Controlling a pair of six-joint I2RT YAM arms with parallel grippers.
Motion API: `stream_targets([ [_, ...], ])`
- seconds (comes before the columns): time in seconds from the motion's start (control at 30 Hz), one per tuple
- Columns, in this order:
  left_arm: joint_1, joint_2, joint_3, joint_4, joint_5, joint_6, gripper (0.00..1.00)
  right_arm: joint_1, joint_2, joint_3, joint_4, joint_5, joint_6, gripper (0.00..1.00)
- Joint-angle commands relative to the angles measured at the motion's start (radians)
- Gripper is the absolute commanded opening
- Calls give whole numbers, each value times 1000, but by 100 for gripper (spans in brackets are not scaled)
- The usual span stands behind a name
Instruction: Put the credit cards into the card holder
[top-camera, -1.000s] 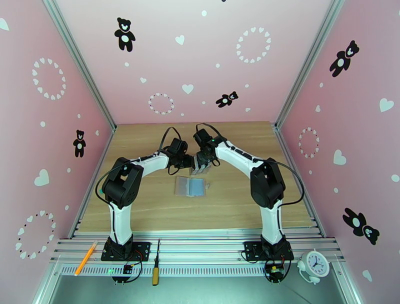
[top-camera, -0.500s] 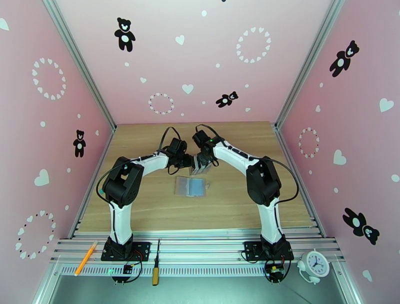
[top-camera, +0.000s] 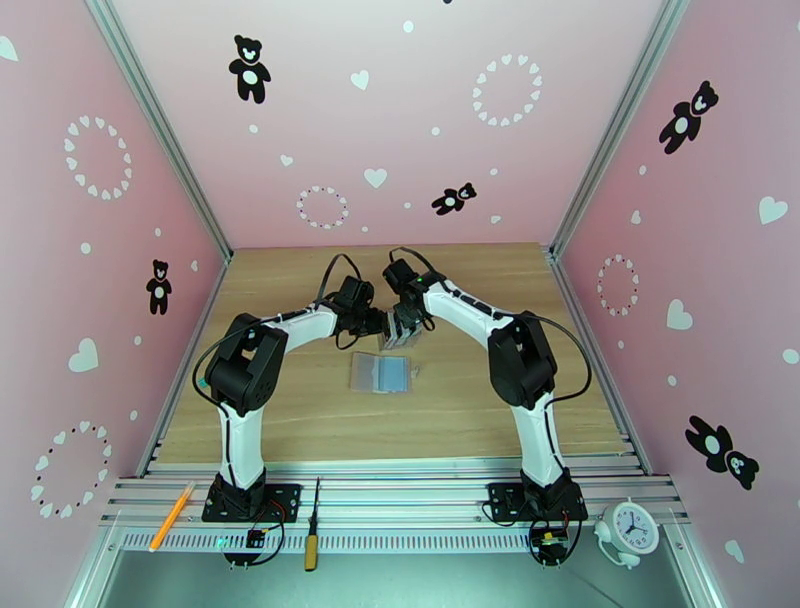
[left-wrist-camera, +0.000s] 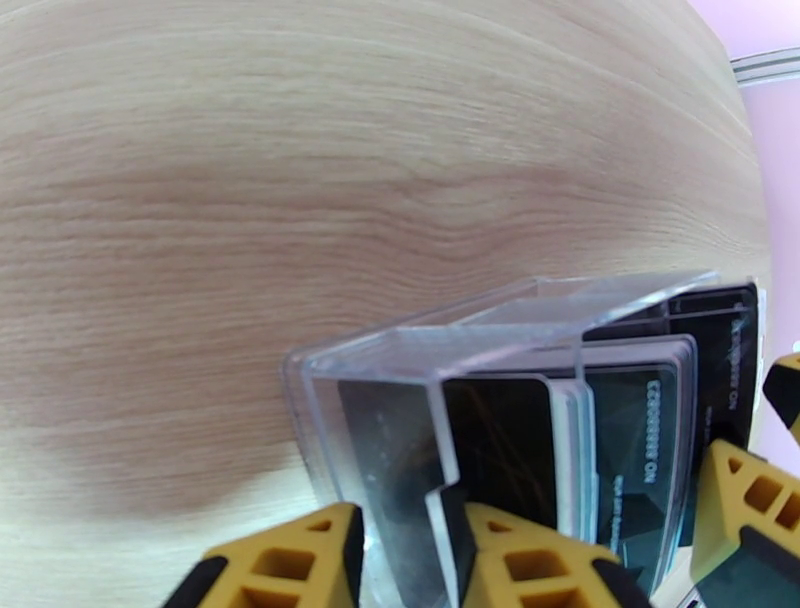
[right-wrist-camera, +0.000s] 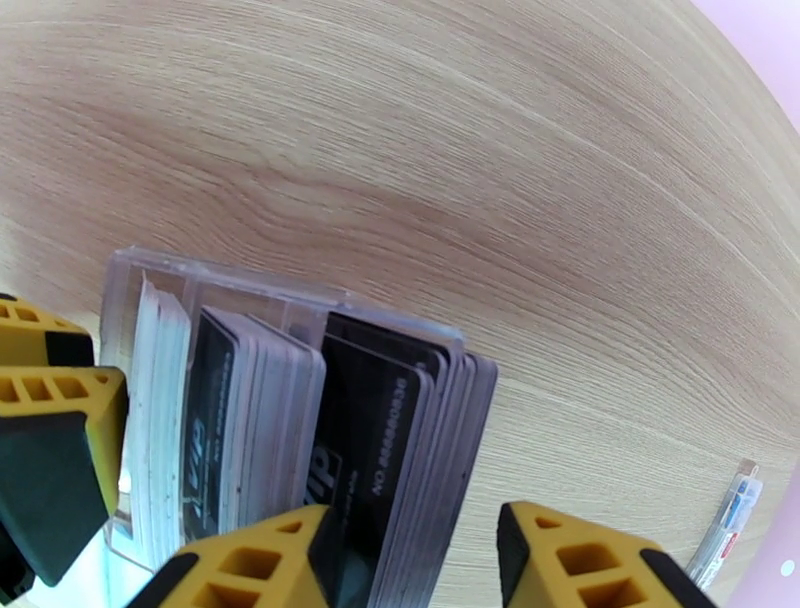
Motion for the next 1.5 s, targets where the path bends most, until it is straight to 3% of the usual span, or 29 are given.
stream_targets([
  [0.0, 2, 16, -14, 8, 18, -7, 32, 3, 19, 31, -39, 32, -1, 45],
  [1.07, 2, 2, -17, 2, 7, -10, 31, 3, -55, 13, -38, 42, 1, 21],
  [1.47, 1, 8, -12, 1, 8, -11, 31, 3, -64, 11, -36, 20, 0, 7],
])
